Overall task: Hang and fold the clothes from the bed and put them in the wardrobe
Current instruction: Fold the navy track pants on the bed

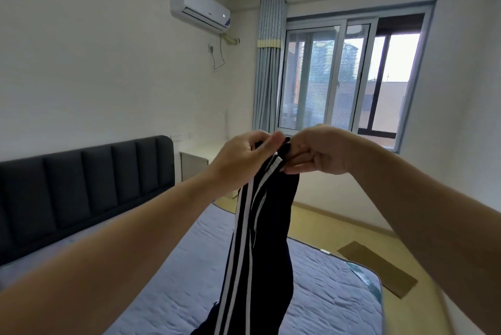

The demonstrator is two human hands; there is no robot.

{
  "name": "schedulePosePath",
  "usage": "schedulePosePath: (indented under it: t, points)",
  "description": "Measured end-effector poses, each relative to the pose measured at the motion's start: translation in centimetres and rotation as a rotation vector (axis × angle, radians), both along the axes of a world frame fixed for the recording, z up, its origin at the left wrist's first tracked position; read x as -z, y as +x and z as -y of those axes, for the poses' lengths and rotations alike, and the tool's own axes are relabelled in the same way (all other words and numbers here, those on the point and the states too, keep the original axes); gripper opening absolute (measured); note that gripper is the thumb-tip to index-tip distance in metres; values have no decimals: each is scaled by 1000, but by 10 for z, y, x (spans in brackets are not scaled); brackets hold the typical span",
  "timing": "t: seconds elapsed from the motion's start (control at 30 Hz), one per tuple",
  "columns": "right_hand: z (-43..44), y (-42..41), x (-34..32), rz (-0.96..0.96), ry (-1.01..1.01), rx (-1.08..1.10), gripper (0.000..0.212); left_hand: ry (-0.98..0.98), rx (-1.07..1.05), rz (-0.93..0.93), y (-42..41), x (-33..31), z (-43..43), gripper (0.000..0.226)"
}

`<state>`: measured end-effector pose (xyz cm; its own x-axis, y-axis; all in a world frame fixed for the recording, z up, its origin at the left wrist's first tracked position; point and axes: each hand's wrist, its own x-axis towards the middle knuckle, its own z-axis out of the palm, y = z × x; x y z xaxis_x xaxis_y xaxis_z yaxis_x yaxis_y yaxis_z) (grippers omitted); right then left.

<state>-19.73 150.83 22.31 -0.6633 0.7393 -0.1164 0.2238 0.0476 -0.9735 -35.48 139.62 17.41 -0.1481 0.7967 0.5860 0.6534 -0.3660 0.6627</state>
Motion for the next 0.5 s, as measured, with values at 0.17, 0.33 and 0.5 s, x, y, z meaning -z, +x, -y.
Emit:
schedulePosePath:
  t: [0.17, 0.33, 0.5]
  points:
    - [-2, 9, 4, -15, 106, 25, 12, -31, -75, -153, 1, 8, -11, 43]
    - [-8, 34, 3, 379, 500, -39, 33, -138, -61, -44, 1, 0, -24, 15]
    - [-12, 60, 10, 610, 742, -111, 62, -249, 133, 137, -6, -9, -40, 17]
